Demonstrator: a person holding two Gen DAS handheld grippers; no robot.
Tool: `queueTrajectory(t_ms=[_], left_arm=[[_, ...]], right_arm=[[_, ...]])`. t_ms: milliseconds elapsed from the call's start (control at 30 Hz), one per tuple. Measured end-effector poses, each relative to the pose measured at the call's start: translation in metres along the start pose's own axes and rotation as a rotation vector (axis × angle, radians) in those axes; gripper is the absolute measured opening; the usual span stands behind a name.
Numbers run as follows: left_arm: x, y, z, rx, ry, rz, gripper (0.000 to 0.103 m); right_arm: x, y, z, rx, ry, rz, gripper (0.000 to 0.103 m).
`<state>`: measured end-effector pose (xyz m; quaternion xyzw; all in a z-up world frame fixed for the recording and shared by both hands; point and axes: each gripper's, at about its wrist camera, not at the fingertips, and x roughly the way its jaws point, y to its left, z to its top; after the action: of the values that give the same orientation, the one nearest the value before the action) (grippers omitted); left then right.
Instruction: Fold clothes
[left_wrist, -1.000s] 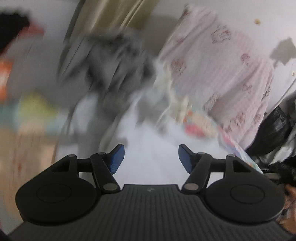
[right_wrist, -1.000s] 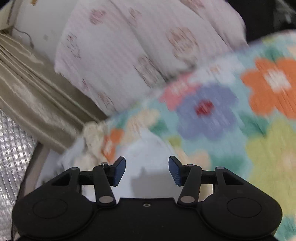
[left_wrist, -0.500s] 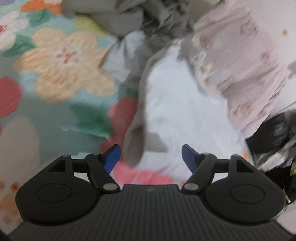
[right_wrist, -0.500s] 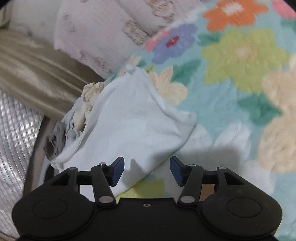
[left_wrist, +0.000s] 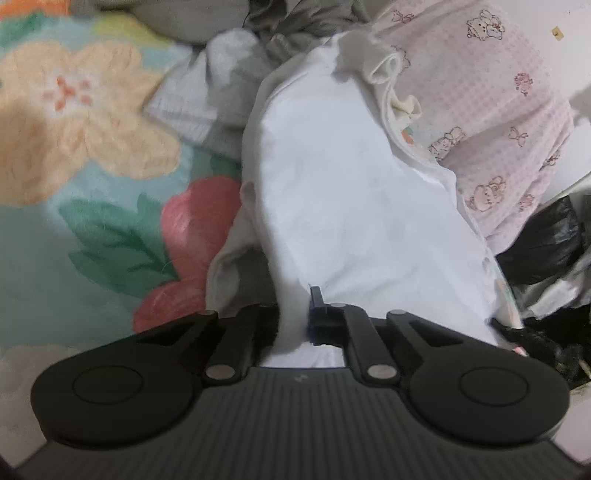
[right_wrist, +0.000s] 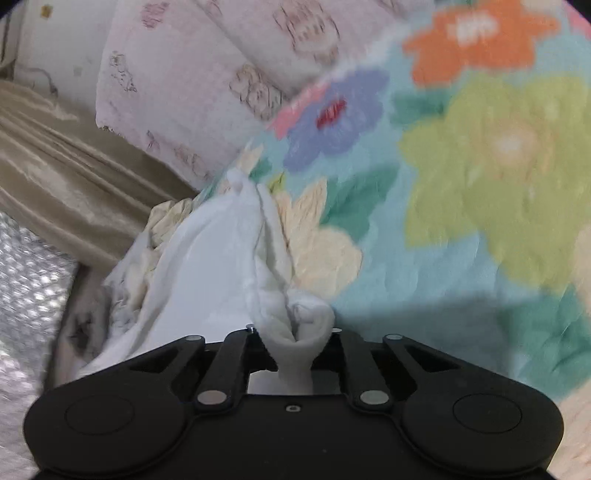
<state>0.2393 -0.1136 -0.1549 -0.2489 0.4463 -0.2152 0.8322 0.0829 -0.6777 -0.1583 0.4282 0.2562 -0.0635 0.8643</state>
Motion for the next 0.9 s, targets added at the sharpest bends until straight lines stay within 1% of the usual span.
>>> queueTrajectory(t_ms=[67,133,167,233,267,300,367,400,467,500,567,600,633,700,733,767,833,867,900], left_arm=[[-0.026,-0.024,-0.004,0.000,-0.061,-0.068,0.005],[-0.051,-0.053,-0.015,0.028,-0.101,-0.127,0.005],[-0.058,-0.061,-0.028,0.025,-0.093,-0.146,0.005],[-0.064,-0.071,-0.062,0.013,-0.051,-0.168,0.005],[-0.059,-0.073,-0.082,0.023,-0.015,-0.158,0.005],[-0.051,-0.073,-0.097,0.028,0.020,-0.132,0.005],[-0.033,-0.070,-0.123,0.036,0.088,-0.073,0.005],[-0.028,-0.070,-0.129,0.045,0.095,-0.049,0.005],[-0.040,-0.076,-0.128,0.067,0.045,-0.058,0.005],[-0.054,-0.079,-0.126,0.081,0.017,-0.090,0.005],[-0.080,-0.094,-0.120,0.136,-0.032,-0.122,0.005],[-0.083,-0.093,-0.122,0.134,-0.018,-0.127,0.005],[-0.083,-0.091,-0.125,0.124,0.008,-0.130,0.005],[-0.083,-0.085,-0.130,0.102,0.060,-0.134,0.005],[-0.075,-0.080,-0.139,0.118,0.109,-0.108,0.005],[-0.064,-0.077,-0.150,0.155,0.148,-0.054,0.005],[-0.054,-0.074,-0.169,0.209,0.176,-0.009,0.006],[-0.055,-0.075,-0.170,0.223,0.172,-0.009,0.006],[-0.059,-0.077,-0.169,0.232,0.162,-0.014,0.006]], right_arm=[[-0.019,0.019,0.010,-0.053,-0.071,0.021,0.010],[-0.043,0.044,0.019,-0.176,-0.138,0.010,0.010],[-0.056,0.052,0.021,-0.234,-0.166,-0.014,0.009],[-0.079,0.044,0.026,-0.272,-0.176,-0.070,0.010],[-0.087,0.031,0.028,-0.246,-0.165,-0.097,0.010],[-0.093,0.015,0.030,-0.199,-0.148,-0.123,0.010],[-0.096,-0.018,0.022,-0.141,-0.096,-0.139,0.010],[-0.091,-0.028,0.017,-0.133,-0.060,-0.167,0.010],[-0.088,-0.031,0.012,-0.148,-0.035,-0.194,0.010],[-0.095,-0.026,0.012,-0.159,-0.051,-0.177,0.010],[-0.114,-0.010,0.013,-0.187,-0.108,-0.108,0.010],[-0.125,-0.004,0.015,-0.206,-0.137,-0.081,0.010],[-0.129,-0.003,0.016,-0.225,-0.142,-0.103,0.010],[-0.129,-0.003,0.014,-0.263,-0.126,-0.189,0.011],[-0.126,-0.008,0.012,-0.273,-0.098,-0.220,0.012],[-0.121,-0.017,0.008,-0.286,-0.058,-0.249,0.013],[-0.115,-0.031,-0.004,-0.333,-0.012,-0.345,0.027],[-0.112,-0.037,-0.010,-0.358,0.007,-0.396,0.038],[-0.113,-0.041,-0.014,-0.370,0.001,-0.406,0.038]])
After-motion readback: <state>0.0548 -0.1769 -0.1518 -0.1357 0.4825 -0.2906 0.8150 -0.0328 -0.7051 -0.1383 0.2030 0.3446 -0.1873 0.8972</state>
